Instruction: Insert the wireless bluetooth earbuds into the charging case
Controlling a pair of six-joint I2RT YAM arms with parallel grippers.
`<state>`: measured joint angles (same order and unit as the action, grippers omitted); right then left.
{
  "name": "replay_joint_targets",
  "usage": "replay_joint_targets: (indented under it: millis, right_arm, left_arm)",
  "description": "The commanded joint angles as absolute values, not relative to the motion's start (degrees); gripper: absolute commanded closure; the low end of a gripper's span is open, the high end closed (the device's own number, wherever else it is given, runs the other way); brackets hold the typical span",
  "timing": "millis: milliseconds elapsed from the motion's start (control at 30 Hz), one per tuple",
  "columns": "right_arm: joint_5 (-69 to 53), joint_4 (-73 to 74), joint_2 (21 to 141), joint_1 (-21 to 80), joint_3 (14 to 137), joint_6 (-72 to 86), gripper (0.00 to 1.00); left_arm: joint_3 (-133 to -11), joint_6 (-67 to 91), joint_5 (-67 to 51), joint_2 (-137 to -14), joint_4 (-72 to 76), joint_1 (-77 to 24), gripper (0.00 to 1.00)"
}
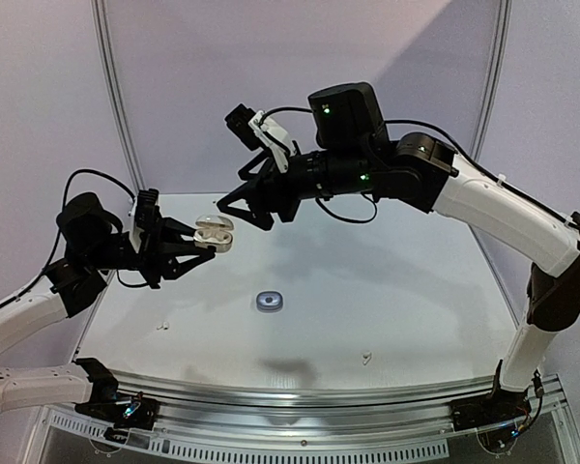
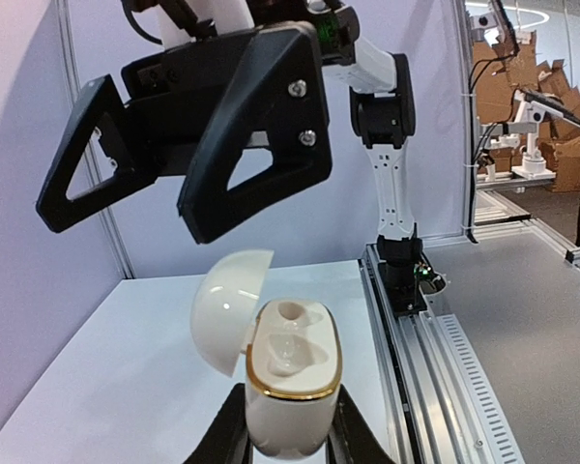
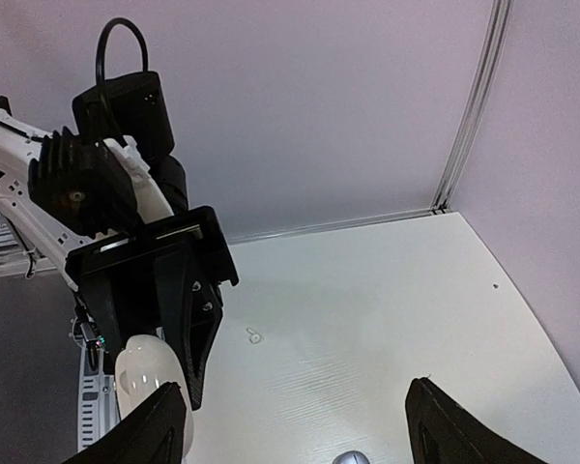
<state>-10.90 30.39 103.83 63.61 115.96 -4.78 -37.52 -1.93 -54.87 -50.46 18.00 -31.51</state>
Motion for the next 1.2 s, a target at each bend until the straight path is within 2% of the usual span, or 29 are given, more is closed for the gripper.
replay_joint_targets:
  millis: [0,400,533,633,800,967,1100,1167]
  right_arm:
    - [-9.8,31.33,106.11,63.41,117.17,-4.22,0.21]
    - [-3.54,32.7,103.42,61.16,118.21,-0.68,0.19]
    - [-10.54,32.29,101.66,61.41,115.83,-2.0,0.2]
    - [-14.9,30.78,99.88,63.94,112.28,-5.53,0.16]
    - [-17.67,32.08,101.54,66.0,113.84,-6.15,0.14]
    - [-15.77,31.2,103.31,66.22,115.05,-5.53,0.22]
    - [-15.01,32.73,105.2,66.19,116.28,-6.04,0.35]
    - [-15.28,33.31,105.65,66.19,116.34,-6.31,0.36]
  left_arm:
    - [-37.29,-1.49,-55.38,-49.36,18.18,-32.3,1.0]
    - [-35.13,7.57,-54.81,-49.59,20.09,-32.26,1.0]
    - [-35.17,8.05,-54.14,-49.58,20.33,-32.17,1.0]
    - [-35.08,8.36,-53.92,-49.48,20.86,-32.17,1.0]
    - [-35.14,7.99,-53.96,-49.57,20.85,-32.17,1.0]
    - [-35.41,7.48,-54.33,-49.7,21.1,-32.17,1.0]
    - [-35.67,7.15,-54.37,-49.59,21.1,-32.17,1.0]
    - [-35.77,7.17,-54.44,-49.57,21.1,-32.17,1.0]
